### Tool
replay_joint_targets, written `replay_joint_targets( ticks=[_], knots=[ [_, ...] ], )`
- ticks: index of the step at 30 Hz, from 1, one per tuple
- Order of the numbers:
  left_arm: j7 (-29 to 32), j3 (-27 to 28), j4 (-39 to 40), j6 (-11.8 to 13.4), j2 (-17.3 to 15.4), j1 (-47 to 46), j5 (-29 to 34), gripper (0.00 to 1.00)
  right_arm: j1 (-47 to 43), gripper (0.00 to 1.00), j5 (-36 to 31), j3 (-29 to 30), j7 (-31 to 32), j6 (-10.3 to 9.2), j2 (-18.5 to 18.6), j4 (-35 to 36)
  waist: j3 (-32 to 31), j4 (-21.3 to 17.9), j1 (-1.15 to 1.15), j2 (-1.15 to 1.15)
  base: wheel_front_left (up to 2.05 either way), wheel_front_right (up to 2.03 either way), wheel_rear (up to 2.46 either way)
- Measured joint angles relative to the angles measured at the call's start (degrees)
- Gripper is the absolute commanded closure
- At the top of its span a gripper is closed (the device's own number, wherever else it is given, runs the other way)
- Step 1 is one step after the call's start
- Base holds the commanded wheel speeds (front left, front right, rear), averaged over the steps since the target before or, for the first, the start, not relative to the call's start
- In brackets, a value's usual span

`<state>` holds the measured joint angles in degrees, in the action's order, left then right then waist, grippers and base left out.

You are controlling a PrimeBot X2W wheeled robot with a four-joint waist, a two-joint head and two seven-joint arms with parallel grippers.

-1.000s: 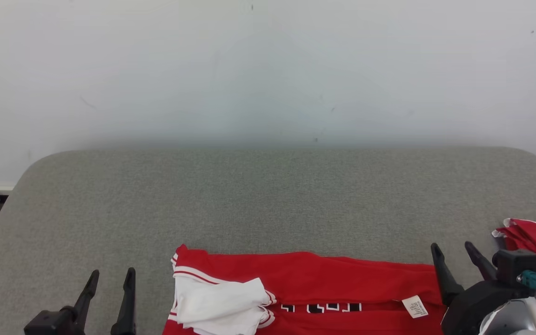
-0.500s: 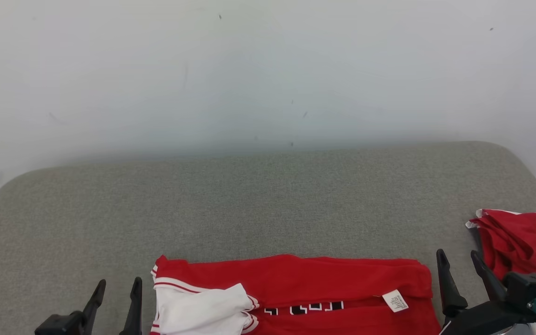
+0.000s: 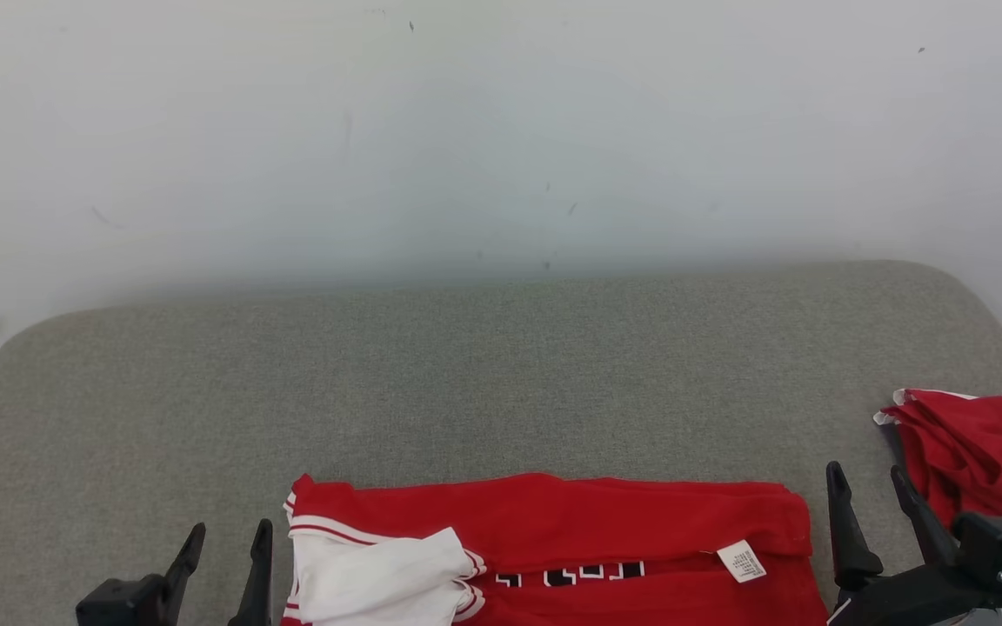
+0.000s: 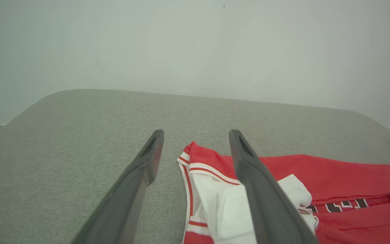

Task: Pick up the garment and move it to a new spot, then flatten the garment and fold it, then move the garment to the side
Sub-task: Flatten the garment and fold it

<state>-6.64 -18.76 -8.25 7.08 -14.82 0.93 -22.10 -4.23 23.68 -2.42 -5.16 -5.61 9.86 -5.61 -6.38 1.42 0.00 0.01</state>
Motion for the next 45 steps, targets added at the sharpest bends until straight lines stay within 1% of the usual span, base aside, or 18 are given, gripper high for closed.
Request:
replay_joint_targets(
  ticks=[15,18,21,23,28,29,30,33,40,45],
  knots=[
    [1.9,0.3,1.5,0.0,0.2,0.0,0.5,0.00,0.0,0.00,0.1,-0.6,-0.2,0.07,-0.2,-0.1,0.6,0.3,0.00,0.00,0.00,0.00,0.00],
    [2.1,0.5,1.6,0.0,0.2,0.1,0.5,0.00,0.0,0.00,0.6,-0.2,0.8,0.04,-0.3,-0.4,0.7,0.3,0.00,0.00,0.00,0.00,0.00],
    [2.4,0.8,1.8,0.0,0.2,0.2,0.6,0.00,0.0,0.00,1.6,1.5,4.2,-0.74,-1.1,-2.4,0.9,0.3,0.00,0.00,0.00,0.00,0.00],
    [2.4,1.3,2.2,0.0,0.2,0.5,0.6,0.00,0.0,0.00,1.4,1.0,7.5,-1.01,-1.1,-3.7,1.0,0.1,0.00,0.00,0.00,0.00,0.00],
    [2.9,1.0,2.7,0.0,0.8,0.6,0.8,0.00,1.2,0.00,0.5,0.5,15.1,-1.23,-0.3,-6.5,1.6,0.0,0.00,0.00,0.00,0.00,0.00],
    [3.0,0.8,2.8,0.0,1.3,0.5,0.9,0.00,2.5,0.00,-0.1,0.4,17.6,-1.45,0.2,-8.0,1.9,0.0,0.00,0.00,0.00,0.00,0.00],
    [3.0,0.8,2.8,0.0,1.3,0.5,0.9,0.00,2.5,0.00,-0.1,0.4,17.6,-1.45,0.2,-8.0,1.9,0.0,0.00,0.00,0.00,0.00,0.00],
    [3.2,0.0,3.0,0.0,2.0,0.2,1.0,0.00,4.5,0.00,-0.7,0.3,20.8,-1.46,0.9,-9.9,2.3,0.4,0.00,0.00,0.00,0.00,0.00],
    [3.6,-0.3,3.0,0.0,2.2,-0.2,1.1,0.00,8.7,0.00,-1.2,-0.5,27.0,-1.47,0.1,-14.8,3.4,1.4,0.00,0.00,0.00,0.00,0.00],
    [3.8,-0.5,3.0,0.0,2.2,-0.3,1.7,0.00,9.6,0.00,-1.9,0.0,29.7,-1.52,-0.1,-17.8,3.8,2.1,0.00,0.00,0.00,0.00,0.00]
  ],
)
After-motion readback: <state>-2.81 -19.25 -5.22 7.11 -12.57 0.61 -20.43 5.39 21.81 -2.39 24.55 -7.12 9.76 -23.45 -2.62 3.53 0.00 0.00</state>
